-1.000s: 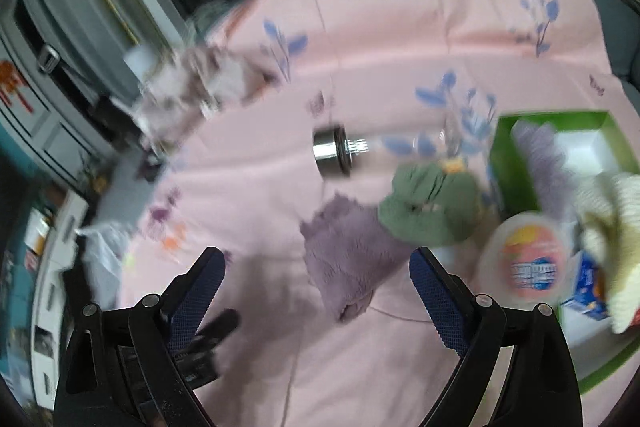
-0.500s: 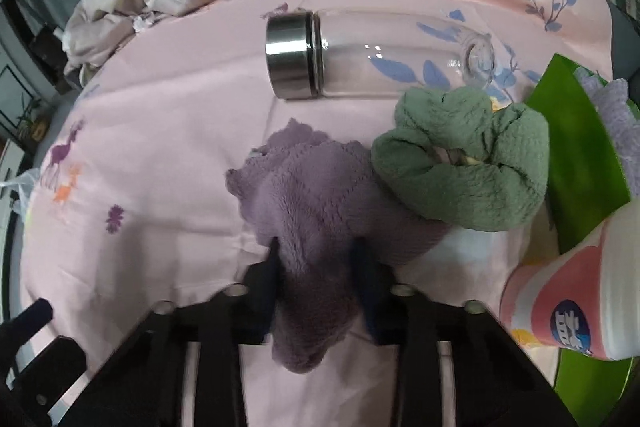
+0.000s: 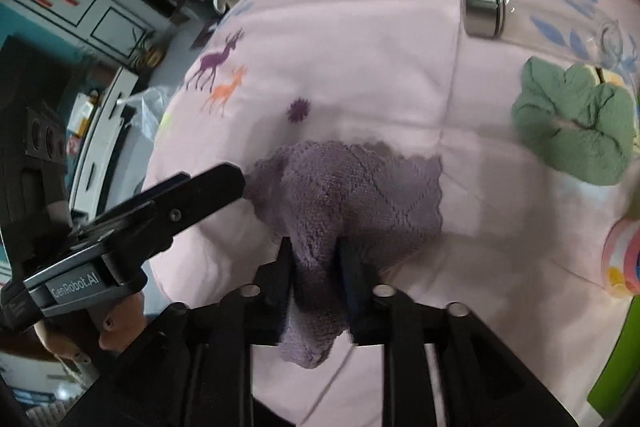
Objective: Organize soft objects
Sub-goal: 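Grasp the mauve knit cloth with the right gripper and lift, then carry the cloth over the green box and open the right gripper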
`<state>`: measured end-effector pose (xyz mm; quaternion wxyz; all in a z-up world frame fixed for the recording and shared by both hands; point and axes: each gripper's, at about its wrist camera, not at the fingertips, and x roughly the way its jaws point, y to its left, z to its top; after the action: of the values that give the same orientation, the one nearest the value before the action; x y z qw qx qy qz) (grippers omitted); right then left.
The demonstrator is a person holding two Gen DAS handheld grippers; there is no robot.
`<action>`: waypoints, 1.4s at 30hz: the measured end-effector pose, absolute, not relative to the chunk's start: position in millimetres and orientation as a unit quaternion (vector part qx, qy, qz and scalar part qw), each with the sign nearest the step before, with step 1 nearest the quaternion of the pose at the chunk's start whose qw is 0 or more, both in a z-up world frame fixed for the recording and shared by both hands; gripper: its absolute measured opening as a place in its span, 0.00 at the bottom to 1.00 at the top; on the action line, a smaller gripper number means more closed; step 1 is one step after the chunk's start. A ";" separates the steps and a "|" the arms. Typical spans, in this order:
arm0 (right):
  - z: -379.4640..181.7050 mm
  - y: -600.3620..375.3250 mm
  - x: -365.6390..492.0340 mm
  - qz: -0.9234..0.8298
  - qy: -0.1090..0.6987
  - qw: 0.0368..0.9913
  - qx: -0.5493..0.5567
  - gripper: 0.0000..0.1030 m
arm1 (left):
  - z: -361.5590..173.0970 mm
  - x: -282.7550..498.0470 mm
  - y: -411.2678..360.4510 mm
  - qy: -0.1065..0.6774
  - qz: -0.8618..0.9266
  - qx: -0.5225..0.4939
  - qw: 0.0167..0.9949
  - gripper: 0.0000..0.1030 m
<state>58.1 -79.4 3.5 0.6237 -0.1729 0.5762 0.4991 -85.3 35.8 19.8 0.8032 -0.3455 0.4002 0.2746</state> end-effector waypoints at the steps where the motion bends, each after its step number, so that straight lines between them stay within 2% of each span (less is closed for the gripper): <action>1: 4.3 -82.5 60.5 0.487 0.573 0.636 -0.172 0.49 | 19.5 -85.4 35.2 0.402 0.273 -0.346 0.803 0.98; 2: 6.3 -86.4 64.9 0.474 0.568 0.651 -0.169 0.65 | 18.6 -85.1 35.0 0.403 0.272 -0.347 0.802 0.98; 3: 9.2 -92.1 71.0 0.455 0.561 0.670 -0.168 0.68 | 18.1 -86.3 36.0 0.398 0.269 -0.355 0.802 0.98; 10: 17.8 -106.9 100.0 0.432 0.552 0.705 -0.112 0.68 | 7.1 -75.2 18.5 0.431 0.219 -0.359 0.798 0.97; 13: 13.4 -98.1 96.2 0.462 0.555 0.684 -0.105 0.68 | -2.7 -66.5 1.4 0.455 0.184 -0.360 0.794 0.92; 16: 1.1 -85.4 90.1 0.477 0.566 0.663 -0.116 0.68 | -14.4 -59.7 -9.4 0.476 0.167 -0.361 0.785 0.81; 20: -26.8 -71.6 85.1 0.470 0.599 0.634 -0.135 0.68 | -27.2 -50.7 -18.6 0.491 0.151 -0.360 0.779 0.59; 22: -33.2 -69.6 83.9 0.472 0.603 0.629 -0.136 0.66 | -28.5 -49.0 -18.8 0.490 0.162 -0.351 0.782 0.50; 23: -33.2 -68.5 81.3 0.478 0.598 0.628 -0.140 0.62 | -27.7 -48.3 -18.5 0.486 0.161 -0.349 0.785 0.43; 26: -34.2 -72.2 79.2 0.483 0.598 0.622 -0.146 0.44 | -30.1 -46.9 -13.5 0.485 0.155 -0.354 0.785 0.29; 29: -34.9 -76.0 79.4 0.487 0.602 0.617 -0.140 0.29 | -28.6 -47.6 -9.9 0.473 0.153 -0.359 0.790 0.24; 30: -34.5 -74.4 77.4 0.496 0.605 0.607 -0.138 0.28 | -27.3 -46.6 -10.4 0.470 0.152 -0.356 0.794 0.20; 36: -18.4 -77.9 75.4 0.504 0.585 0.621 -0.136 0.27 | -7.0 -44.4 -20.2 0.448 0.159 -0.316 0.821 0.20; 42: 42.3 -101.7 77.2 0.524 0.519 0.667 -0.105 0.27 | 45.0 -40.2 -39.3 0.382 0.146 -0.268 0.872 0.20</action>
<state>77.2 -101.7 42.3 0.6669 -0.1054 0.5189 0.5242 -40.2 -39.3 45.0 0.8721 -0.2679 0.3824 0.1463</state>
